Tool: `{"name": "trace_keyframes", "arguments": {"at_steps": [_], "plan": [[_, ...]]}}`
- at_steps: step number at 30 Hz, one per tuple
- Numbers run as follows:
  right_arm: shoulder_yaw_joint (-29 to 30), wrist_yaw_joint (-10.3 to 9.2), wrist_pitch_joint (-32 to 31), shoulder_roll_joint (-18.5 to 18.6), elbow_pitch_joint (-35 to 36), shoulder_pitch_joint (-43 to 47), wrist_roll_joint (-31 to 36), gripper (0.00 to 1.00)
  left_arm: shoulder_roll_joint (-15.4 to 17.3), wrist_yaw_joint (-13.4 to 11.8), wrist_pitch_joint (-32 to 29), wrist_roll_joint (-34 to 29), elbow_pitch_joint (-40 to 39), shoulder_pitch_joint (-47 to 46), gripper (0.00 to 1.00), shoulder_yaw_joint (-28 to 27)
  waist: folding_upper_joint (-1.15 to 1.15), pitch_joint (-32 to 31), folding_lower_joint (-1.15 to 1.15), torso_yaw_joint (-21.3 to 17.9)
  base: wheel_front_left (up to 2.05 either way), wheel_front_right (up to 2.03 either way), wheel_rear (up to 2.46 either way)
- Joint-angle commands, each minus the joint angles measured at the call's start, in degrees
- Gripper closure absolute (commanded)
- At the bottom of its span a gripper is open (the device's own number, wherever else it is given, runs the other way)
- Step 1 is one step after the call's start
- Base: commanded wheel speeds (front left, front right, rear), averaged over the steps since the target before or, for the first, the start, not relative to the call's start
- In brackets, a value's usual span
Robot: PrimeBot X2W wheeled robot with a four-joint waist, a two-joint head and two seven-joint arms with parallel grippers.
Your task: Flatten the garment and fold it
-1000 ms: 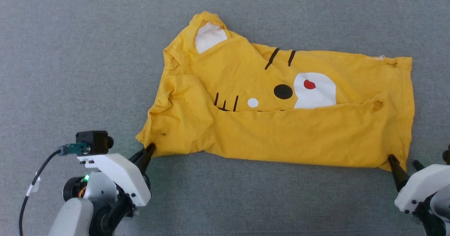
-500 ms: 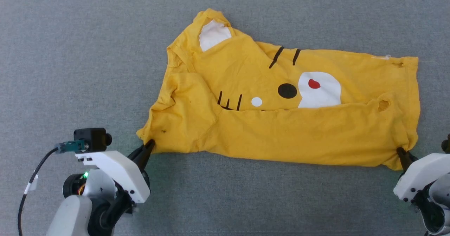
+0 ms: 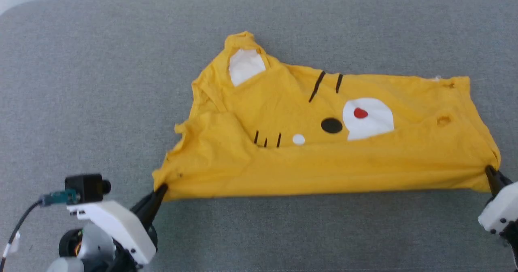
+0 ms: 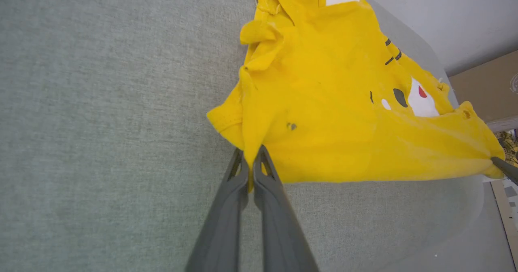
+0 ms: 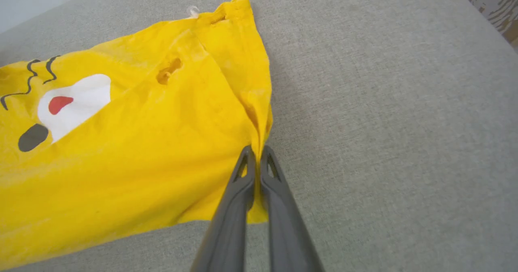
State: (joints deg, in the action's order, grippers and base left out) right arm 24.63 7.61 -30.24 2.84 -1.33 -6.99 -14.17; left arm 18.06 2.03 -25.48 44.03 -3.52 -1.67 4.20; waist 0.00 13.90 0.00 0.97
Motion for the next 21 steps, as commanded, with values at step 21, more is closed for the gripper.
{"name": "trace_keyframes", "arguments": {"at_steps": [21], "plan": [[0.67, -0.12, -0.26, 0.04, -3.43, 8.79, -3.52, 1.00, -3.22, -1.98, -1.82, 3.69, 1.53, 8.06, 1.00, 2.22, 0.00, -4.41, 0.00, 1.04, 0.00, 0.00, 0.00]]}}
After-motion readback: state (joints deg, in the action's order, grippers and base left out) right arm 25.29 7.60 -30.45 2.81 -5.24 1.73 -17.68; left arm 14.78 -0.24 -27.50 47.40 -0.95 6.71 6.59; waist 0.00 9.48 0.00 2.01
